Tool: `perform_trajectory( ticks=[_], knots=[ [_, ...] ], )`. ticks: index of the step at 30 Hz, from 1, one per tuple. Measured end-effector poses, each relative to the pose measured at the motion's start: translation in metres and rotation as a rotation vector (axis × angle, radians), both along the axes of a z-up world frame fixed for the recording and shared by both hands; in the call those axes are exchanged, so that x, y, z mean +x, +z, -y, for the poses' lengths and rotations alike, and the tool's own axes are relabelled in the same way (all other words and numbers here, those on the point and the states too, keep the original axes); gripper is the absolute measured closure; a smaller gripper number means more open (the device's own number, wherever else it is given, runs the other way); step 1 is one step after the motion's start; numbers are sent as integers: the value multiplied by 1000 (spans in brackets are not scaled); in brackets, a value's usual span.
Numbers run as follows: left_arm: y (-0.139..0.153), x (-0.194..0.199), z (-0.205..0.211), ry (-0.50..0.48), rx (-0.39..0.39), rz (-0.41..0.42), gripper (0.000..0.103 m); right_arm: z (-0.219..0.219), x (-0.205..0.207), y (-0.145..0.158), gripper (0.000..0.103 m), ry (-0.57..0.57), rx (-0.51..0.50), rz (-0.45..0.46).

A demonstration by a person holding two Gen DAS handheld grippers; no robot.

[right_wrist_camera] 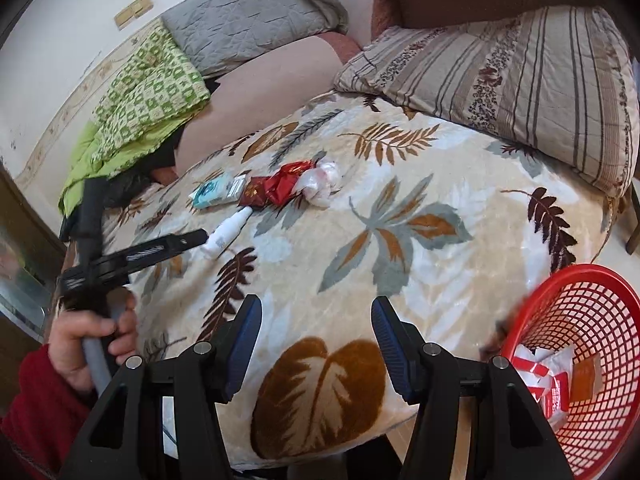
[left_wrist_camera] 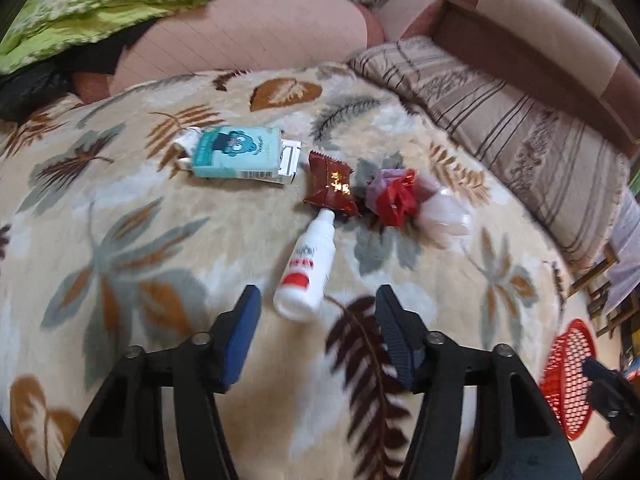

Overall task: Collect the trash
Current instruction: 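Grasp the white bottle with the left tool while the right tool returns to the bed, then grasp the clear plastic bag with the right tool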

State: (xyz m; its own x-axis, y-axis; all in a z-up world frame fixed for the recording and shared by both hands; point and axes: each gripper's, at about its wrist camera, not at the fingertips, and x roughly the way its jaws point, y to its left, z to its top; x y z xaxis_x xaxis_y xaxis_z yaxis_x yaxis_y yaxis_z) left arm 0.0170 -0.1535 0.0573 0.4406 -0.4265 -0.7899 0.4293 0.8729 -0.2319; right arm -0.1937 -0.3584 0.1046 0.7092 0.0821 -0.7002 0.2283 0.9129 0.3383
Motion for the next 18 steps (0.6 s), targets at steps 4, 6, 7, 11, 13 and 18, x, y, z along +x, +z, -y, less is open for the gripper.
perform_trajectory(
  ticks=[4, 6, 7, 11, 13, 18],
  knots=[
    [-20, 20, 22, -30, 67, -34, 65, 17, 17, 2, 42, -17, 34, -2],
    [-32, 26, 29, -34, 76, -56, 74, 25, 36, 3, 42, -19, 50, -7],
    [-35, 25, 30, -27, 76, -51, 74, 27, 44, 3, 42, -23, 55, -6],
    [-36, 14, 28, -24, 73, 5, 74, 41, 91, -3, 42, -52, 118, -23],
    [-35, 7, 23, -27, 67, 12, 74, 50, 122, -11, 42, -80, 164, -45],
    [-30, -14, 1, -3, 23, -37, 74, 67, 201, -46, 42, -170, 249, -151]
  ],
)
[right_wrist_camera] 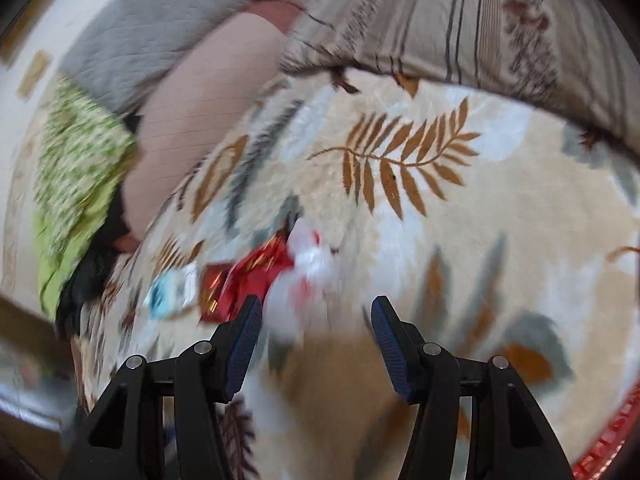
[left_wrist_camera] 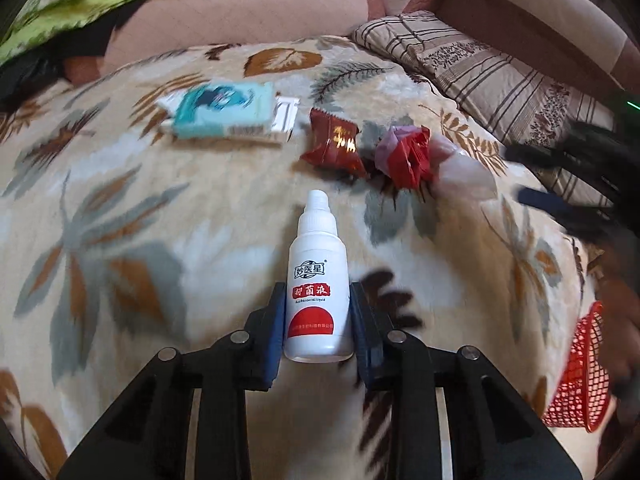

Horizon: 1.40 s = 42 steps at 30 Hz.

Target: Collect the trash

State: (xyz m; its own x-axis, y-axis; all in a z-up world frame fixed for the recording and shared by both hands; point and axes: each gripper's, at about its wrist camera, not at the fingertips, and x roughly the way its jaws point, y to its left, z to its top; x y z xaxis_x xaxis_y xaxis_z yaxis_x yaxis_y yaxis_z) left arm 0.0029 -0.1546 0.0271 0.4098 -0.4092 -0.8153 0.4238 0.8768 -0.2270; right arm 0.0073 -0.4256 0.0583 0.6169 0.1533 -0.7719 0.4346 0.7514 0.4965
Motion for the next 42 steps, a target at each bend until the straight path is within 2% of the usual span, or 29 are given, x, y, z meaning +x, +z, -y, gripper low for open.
perform_trajectory(
  ticks=[4, 6, 7, 10, 14, 18, 20, 26, 31, 36, 42],
  knots=[
    [0, -15, -15, 22, -10, -32, 74, -3, 35, -17, 42, -3, 29, -58],
    [0, -21, -20, 23, -3, -24, 74, -13, 47, -29, 55, 5, 20, -108],
    [0, -23, -20, 20, 2, -15, 74, -15, 46, -32, 58, -4, 20, -115],
    [-2, -21, -24, 26, -17, -2, 74, -29, 29, -29, 63, 6, -9, -83],
    [-6, -16, -25, 29, -32, 30, 74, -53, -6, -19, 64, 45, -52, -37],
    [-2, -22, -29, 34, -24, 67, 74, -94, -53, -4, 64, 121, -141, 56],
    [3, -27, -35, 44, -30, 81, 74, -112, -69, 0, 64, 156, -191, 69],
    [29, -66, -65, 104, -40, 173, 74, -141, -104, 15, 63, 229, -231, 143],
    [31, -92, -84, 160, -8, 235, 74, -168, -117, 19, 63, 299, -284, 163],
    [32, -91, -88, 193, 29, 316, 74, -180, -122, 23, 63, 326, -337, 192],
    [28, -89, -81, 190, 68, 343, 74, -178, -122, 24, 63, 317, -388, 191]
  ],
)
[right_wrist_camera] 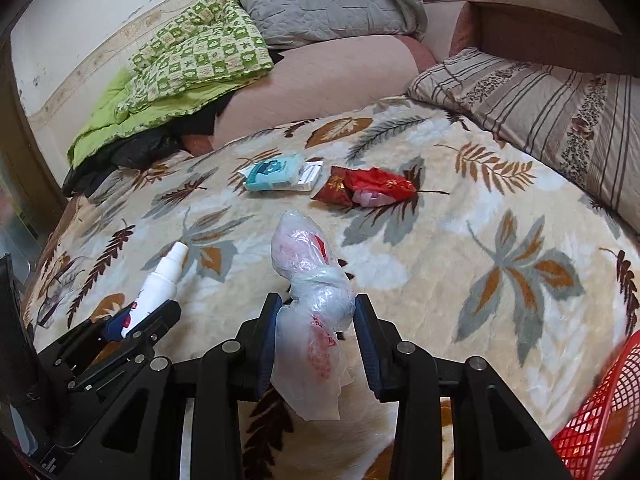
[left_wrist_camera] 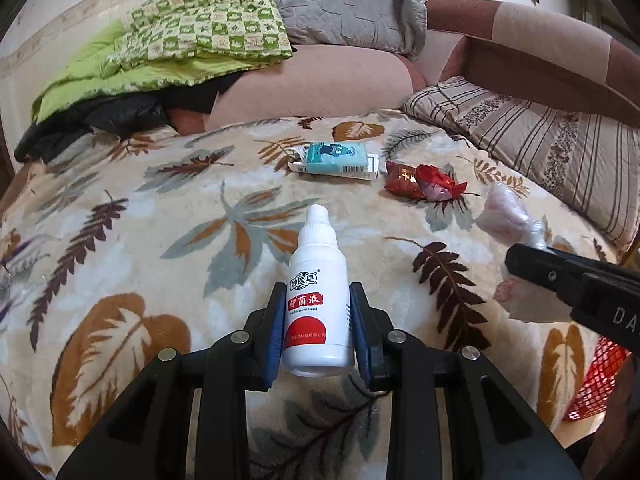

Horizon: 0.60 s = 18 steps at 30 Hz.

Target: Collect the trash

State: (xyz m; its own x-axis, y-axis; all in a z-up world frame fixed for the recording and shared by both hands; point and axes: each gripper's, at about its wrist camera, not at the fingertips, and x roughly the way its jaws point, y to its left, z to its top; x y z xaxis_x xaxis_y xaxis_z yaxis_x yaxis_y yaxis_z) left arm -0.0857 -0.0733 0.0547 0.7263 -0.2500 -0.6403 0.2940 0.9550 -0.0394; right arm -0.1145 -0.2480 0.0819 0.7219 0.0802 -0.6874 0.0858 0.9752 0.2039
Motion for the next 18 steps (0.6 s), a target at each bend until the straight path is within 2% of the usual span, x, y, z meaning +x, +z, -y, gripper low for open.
perform_trajectory(
  ticks=[9, 18],
  knots=[
    [-1, 2, 7, -6, 43, 34, 74, 11, 5, -4, 63, -31, 20, -15],
    [-1, 1, 10, -5, 48, 36, 74, 9, 8, -5, 63, -29, 11, -20]
  ],
)
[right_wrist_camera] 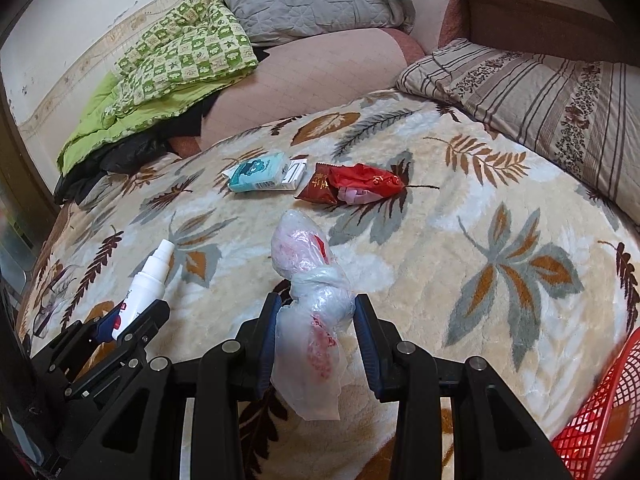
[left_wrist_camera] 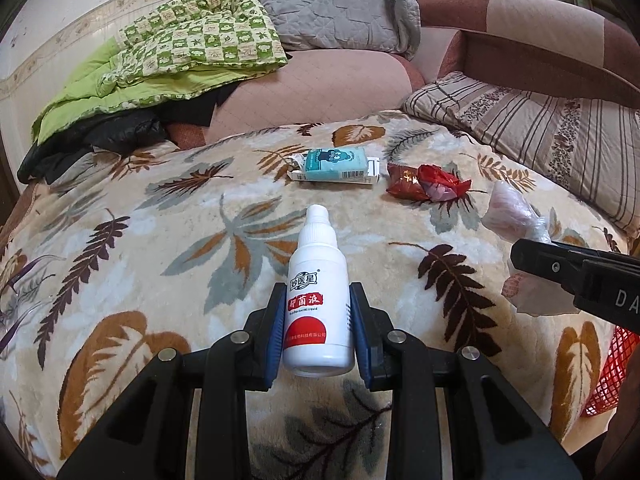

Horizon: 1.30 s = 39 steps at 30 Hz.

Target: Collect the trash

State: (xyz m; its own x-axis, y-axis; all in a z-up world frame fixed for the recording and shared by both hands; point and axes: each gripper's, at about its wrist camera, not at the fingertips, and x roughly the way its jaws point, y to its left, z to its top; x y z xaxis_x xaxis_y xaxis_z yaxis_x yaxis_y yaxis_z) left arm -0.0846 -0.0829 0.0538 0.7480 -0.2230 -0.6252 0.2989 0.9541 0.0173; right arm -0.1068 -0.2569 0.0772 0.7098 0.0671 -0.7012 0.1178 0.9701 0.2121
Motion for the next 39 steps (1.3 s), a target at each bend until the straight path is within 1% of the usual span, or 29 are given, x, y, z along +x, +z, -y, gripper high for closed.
perform_trajectory(
  ticks=[39],
  knots=[
    [-4, 3, -1, -2, 2, -3, 74, -1, 0, -1, 63, 1, -4, -4]
  ],
)
